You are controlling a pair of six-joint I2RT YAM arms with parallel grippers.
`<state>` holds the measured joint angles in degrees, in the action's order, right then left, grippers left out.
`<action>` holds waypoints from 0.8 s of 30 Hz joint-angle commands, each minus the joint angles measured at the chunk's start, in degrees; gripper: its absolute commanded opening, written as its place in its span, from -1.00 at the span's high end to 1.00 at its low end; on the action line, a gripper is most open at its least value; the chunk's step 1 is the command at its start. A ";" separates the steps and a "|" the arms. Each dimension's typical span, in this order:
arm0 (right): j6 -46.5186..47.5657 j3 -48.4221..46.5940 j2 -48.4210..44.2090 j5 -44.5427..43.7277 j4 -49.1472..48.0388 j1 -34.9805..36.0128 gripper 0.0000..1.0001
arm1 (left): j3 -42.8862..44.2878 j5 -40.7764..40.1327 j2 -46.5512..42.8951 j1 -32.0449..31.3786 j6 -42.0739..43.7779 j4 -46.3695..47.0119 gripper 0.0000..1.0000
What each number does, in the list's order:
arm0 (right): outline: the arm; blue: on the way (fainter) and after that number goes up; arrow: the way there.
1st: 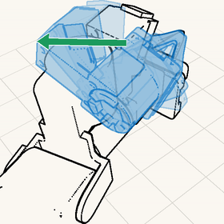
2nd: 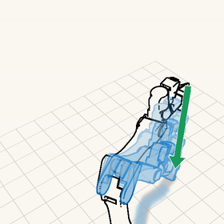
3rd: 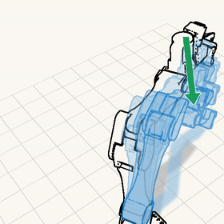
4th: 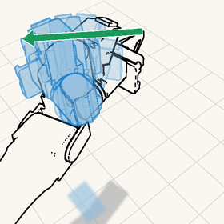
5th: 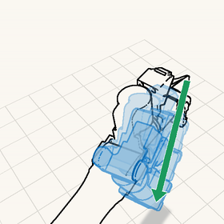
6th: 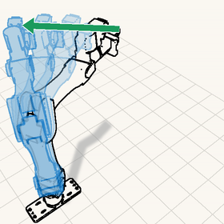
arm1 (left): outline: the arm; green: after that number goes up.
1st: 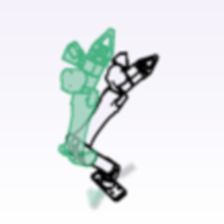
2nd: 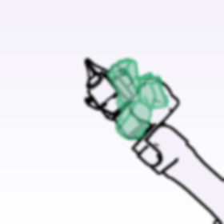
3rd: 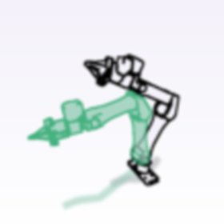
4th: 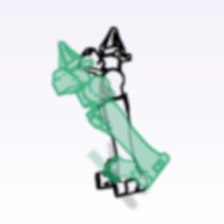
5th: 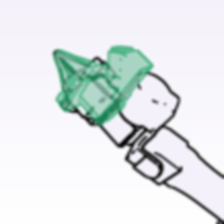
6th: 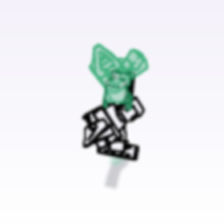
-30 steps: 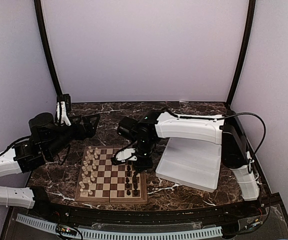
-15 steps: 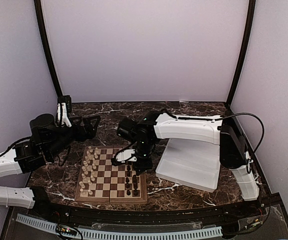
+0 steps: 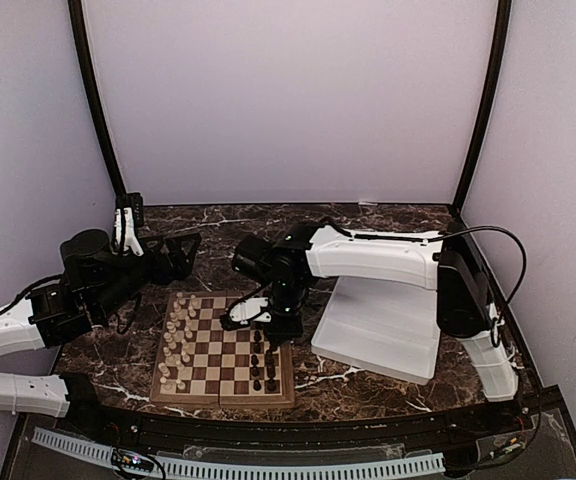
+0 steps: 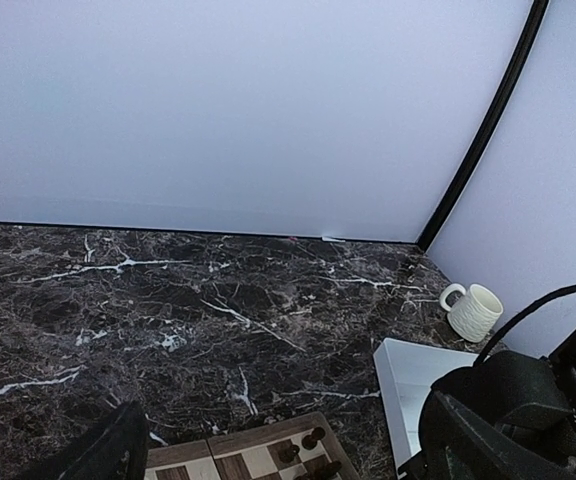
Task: Set up the chess pieces on the board
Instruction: Place the queen at e8.
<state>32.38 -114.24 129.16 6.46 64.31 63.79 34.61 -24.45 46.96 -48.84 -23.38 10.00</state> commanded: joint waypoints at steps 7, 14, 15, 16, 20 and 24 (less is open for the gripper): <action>-0.38 -2.58 1.73 1.18 0.25 0.96 0.78 | -1.12 0.28 -1.51 0.20 -0.53 0.08 -0.98; -0.30 -2.02 0.88 0.71 0.35 1.14 0.65 | -1.21 0.26 -1.50 0.23 -0.54 0.06 -0.98; -0.26 -1.78 0.50 0.44 0.31 1.16 0.63 | -1.17 0.23 -1.52 0.24 -0.49 -0.06 -0.98; -0.30 -1.45 -0.08 0.24 0.19 1.11 0.60 | -1.03 0.16 -1.52 0.24 -0.37 -0.28 -0.98; 0.02 0.16 -2.97 -1.33 -0.28 1.04 0.52 | -0.02 -0.61 -1.52 0.20 0.75 -1.86 -0.98; 0.53 2.11 -7.37 -1.45 0.02 0.70 0.49 | 1.79 -1.93 -1.07 0.16 2.91 -4.64 -0.98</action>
<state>32.51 -113.51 128.22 5.63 64.31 64.20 34.37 -24.75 46.39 -48.86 -22.98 8.64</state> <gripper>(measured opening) 0.249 0.988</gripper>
